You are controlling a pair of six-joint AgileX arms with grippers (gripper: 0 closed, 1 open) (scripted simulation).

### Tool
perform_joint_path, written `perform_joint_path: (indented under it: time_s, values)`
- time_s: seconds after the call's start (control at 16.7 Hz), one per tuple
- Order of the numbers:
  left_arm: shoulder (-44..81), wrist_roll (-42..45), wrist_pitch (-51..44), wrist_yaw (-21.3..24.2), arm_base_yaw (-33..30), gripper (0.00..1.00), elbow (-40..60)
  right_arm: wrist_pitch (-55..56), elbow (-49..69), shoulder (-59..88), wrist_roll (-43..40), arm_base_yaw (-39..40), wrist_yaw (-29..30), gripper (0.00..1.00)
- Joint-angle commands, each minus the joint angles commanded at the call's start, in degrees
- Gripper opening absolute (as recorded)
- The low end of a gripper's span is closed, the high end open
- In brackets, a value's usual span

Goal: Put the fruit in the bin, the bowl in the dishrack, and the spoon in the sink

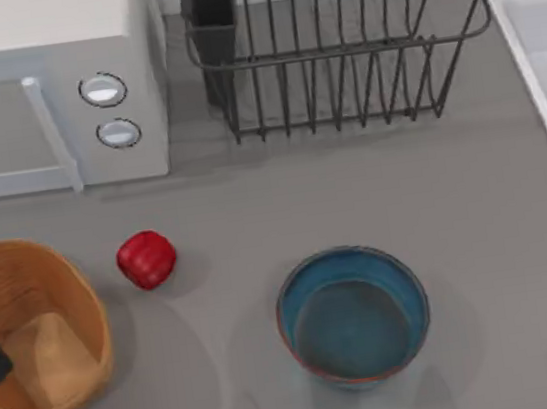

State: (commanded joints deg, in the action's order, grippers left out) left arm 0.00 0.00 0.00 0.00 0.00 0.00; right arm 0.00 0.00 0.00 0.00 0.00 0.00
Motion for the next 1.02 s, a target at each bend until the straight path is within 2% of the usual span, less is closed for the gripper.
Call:
perform_joint_path:
  time_s: [0.24, 0.42, 0.66, 1.02]
  values:
    - [1.8, 0.4, -1.2, -0.1, -0.5, 1.0, 1.7, 0.0, 0.0, 0.0, 0.0, 0.0, 0.0, 1.0]
    - [9.0, 1.9, -5.6, -0.3, -2.4, 1.0, 8.0, 0.0, 0.0, 0.0, 0.0, 0.0, 0.0, 1.0]
    - [26.4, 5.0, -15.1, -0.9, -6.3, 1.0, 21.5, 0.0, 0.0, 0.0, 0.0, 0.0, 0.0, 1.0]
    - [61.3, 10.9, -32.8, -2.0, -13.7, 1.0, 46.8, 0.0, 0.0, 0.0, 0.0, 0.0, 0.0, 1.0]
